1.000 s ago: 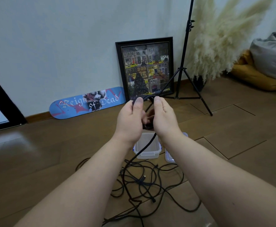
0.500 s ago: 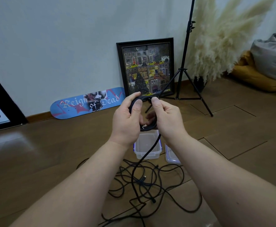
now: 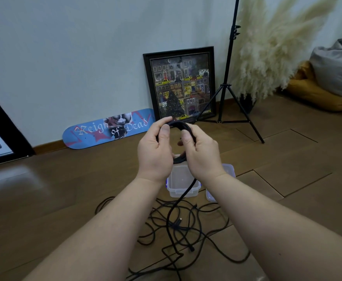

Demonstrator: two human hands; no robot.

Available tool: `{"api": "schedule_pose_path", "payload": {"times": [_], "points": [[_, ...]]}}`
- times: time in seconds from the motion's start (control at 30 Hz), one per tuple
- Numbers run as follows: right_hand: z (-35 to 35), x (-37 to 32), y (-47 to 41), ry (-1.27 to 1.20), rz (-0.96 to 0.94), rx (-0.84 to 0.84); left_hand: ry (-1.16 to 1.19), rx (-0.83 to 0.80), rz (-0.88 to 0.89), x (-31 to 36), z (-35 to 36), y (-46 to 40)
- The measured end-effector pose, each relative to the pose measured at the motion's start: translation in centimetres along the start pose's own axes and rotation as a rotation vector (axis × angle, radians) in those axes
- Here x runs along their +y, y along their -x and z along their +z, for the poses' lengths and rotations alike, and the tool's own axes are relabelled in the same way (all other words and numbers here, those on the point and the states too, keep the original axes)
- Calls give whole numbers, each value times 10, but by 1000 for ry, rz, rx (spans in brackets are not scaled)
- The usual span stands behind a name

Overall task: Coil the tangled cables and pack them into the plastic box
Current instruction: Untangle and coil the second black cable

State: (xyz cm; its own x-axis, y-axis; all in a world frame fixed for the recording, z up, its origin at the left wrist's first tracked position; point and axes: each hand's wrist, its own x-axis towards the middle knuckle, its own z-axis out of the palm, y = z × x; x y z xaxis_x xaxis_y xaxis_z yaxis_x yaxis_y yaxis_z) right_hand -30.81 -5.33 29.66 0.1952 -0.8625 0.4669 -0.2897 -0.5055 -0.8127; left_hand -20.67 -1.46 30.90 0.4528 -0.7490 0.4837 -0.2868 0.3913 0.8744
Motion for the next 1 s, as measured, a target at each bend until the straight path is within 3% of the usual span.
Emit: {"api": "schedule_pose_path", "payload": {"times": [0.13, 0.37, 0.47, 0.6, 0.83, 1.0], "points": [[1, 2, 1, 8, -22, -86, 31, 36, -54, 2, -4, -4], [1, 2, -2, 157, -167, -38, 171, 24, -174, 6, -5, -4], [2, 2, -3, 84, -99, -62, 266, 7, -228, 9, -6, -4], [2, 2, -1, 49, -93, -87, 234, 24, -186, 11, -6, -6], [2, 2, -4, -58, -75, 37, 273, -32, -205, 14, -5, -5], [1, 0, -7, -115, -21, 12, 157, -41, -140, 14, -7, -7]]}}
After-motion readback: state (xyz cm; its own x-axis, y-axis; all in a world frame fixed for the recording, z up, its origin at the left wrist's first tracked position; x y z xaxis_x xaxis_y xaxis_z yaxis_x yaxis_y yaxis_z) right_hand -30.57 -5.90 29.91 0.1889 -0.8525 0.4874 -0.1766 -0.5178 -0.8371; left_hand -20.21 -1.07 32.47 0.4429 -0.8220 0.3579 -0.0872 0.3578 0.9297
